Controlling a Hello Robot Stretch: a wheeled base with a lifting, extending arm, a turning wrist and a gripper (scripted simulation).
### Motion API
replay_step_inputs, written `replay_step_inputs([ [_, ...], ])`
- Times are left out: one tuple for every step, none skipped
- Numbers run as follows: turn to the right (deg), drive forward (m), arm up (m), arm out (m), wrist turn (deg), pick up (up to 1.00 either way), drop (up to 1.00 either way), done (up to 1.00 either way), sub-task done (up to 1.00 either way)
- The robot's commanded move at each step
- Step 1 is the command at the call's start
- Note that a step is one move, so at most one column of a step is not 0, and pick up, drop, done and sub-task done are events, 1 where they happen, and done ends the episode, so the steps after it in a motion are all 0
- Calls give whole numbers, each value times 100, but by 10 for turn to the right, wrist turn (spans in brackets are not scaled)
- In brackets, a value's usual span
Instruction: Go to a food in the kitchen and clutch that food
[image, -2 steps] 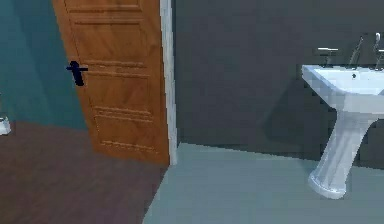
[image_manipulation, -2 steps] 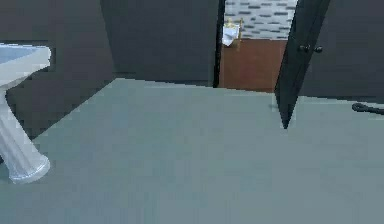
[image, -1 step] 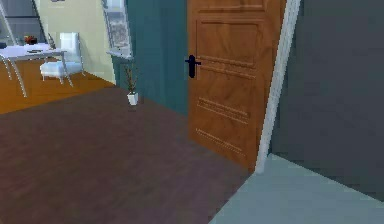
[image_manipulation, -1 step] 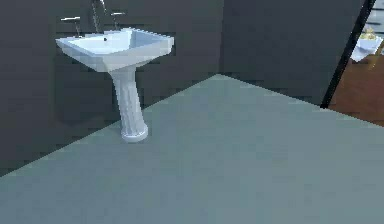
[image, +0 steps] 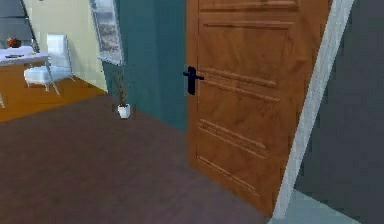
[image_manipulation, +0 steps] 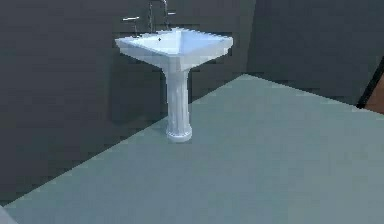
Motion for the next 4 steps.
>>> replay_step_inputs([
  [-450,0,0,0,0,0,0,0,0],
  [0,100,0,0,0,0,0,0,0],
  [-30,0,0,0,0,0,0,0,0],
  [0,50,0,0,0,0,0,0,0],
])
